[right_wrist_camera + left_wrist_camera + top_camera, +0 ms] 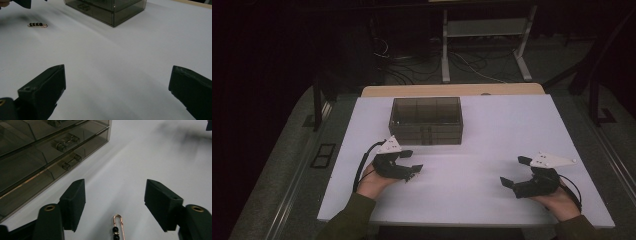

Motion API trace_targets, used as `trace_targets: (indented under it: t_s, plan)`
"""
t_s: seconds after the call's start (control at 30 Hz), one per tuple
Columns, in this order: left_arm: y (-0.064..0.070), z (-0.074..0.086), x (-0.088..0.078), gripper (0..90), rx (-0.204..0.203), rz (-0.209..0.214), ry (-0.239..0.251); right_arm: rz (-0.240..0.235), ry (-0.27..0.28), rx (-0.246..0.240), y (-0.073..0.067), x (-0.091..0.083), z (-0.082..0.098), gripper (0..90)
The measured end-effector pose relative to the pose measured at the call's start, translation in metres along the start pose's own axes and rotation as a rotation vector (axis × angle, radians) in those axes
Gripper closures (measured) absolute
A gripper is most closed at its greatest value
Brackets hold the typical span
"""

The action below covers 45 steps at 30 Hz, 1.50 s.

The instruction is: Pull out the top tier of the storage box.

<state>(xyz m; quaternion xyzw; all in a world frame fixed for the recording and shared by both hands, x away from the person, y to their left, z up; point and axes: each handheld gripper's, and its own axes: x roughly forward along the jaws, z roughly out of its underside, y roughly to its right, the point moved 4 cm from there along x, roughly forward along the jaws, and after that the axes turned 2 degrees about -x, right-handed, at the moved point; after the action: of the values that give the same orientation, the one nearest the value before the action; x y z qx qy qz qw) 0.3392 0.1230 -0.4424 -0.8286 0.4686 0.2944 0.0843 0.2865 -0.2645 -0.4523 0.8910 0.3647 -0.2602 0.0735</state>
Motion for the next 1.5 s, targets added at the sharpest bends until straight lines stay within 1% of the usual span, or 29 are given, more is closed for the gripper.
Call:
trace_targets:
  t_s: [0.03, 0.13, 0.17, 0.23, 0.3, 0.33, 0.37, 0.53, 0.73, 0.83, 0.97, 1.0, 1.03, 1.1, 1.23, 1.27, 1.33, 1.37, 1.5]
  plan:
    - [0.001, 0.0, 0.0, 36.8, 0.002, 0.001, -0.003, 0.001, 0.0, -0.001, 0.0, 0.0, 0.0, 0.5]
    - [0.002, 0.002, 0.0, 39.0, 0.004, -0.007, -0.021, 0.0, 0.0, 0.0, 0.0, 0.0, 0.0, 0.5]
    - [0.003, 0.003, 0.001, 41.3, 0.001, -0.007, -0.027, 0.002, -0.002, 0.0, 0.0, 0.0, 0.0, 0.5]
    - [0.003, 0.004, 0.0, 41.7, 0.002, -0.009, -0.021, 0.003, -0.002, 0.0, 0.0, 0.0, 0.0, 0.5]
    - [0.003, 0.006, 0.0, 45.1, -0.01, -0.006, -0.024, 0.004, -0.001, 0.0, 0.0, 0.0, 0.0, 0.5]
    - [0.002, 0.008, 0.0, 45.3, -0.008, -0.009, -0.033, 0.004, -0.001, -0.001, 0.0, 0.0, 0.0, 0.5]
    - [0.002, 0.009, -0.001, 48.6, -0.012, -0.006, -0.034, 0.004, 0.0, -0.001, 0.0, 0.0, 0.0, 0.5]
    - [0.003, 0.011, -0.002, 52.2, -0.01, -0.011, -0.043, 0.003, -0.001, -0.002, 0.0, 0.0, 0.0, 0.5]
    - [0.005, 0.015, -0.001, 57.8, 0.01, -0.013, -0.08, 0.003, -0.002, -0.001, 0.0, 0.001, 0.0, 0.5]
    - [0.004, 0.018, -0.001, 59.8, 0.012, -0.024, -0.099, 0.003, -0.004, -0.003, 0.0, 0.001, 0.0, 0.5]
    - [0.005, 0.021, 0.0, 63.1, 0.009, -0.023, -0.109, 0.003, -0.003, -0.003, 0.0, 0.001, 0.0, 0.5]
    - [0.005, 0.021, 0.0, 63.7, 0.016, -0.026, -0.117, 0.002, -0.004, -0.002, 0.0, 0.001, 0.001, 0.5]
    - [0.005, 0.022, 0.0, 65.7, 0.015, -0.03, -0.123, 0.002, -0.007, -0.001, 0.0, 0.002, 0.001, 0.5]
    - [0.004, 0.024, 0.001, 66.4, 0.016, -0.034, -0.134, 0.001, -0.008, -0.002, 0.0, 0.002, 0.001, 0.5]
    - [0.005, 0.026, 0.003, 69.1, 0.017, -0.028, -0.147, 0.003, -0.01, -0.003, 0.0, 0.002, 0.001, 0.5]
    - [0.005, 0.027, 0.003, 69.5, 0.026, -0.027, -0.156, 0.003, -0.01, -0.003, 0.0, 0.002, 0.001, 0.5]
    - [0.006, 0.028, 0.004, 71.6, 0.029, -0.029, -0.162, 0.003, -0.009, -0.005, 0.0, 0.002, 0.001, 0.5]
    - [0.006, 0.028, 0.005, 72.2, 0.025, -0.027, -0.163, 0.003, -0.009, -0.005, 0.0, 0.002, 0.001, 0.5]
    - [0.005, 0.031, 0.006, 75.6, 0.027, -0.033, -0.181, 0.002, -0.01, -0.002, 0.0, 0.002, 0.002, 0.5]
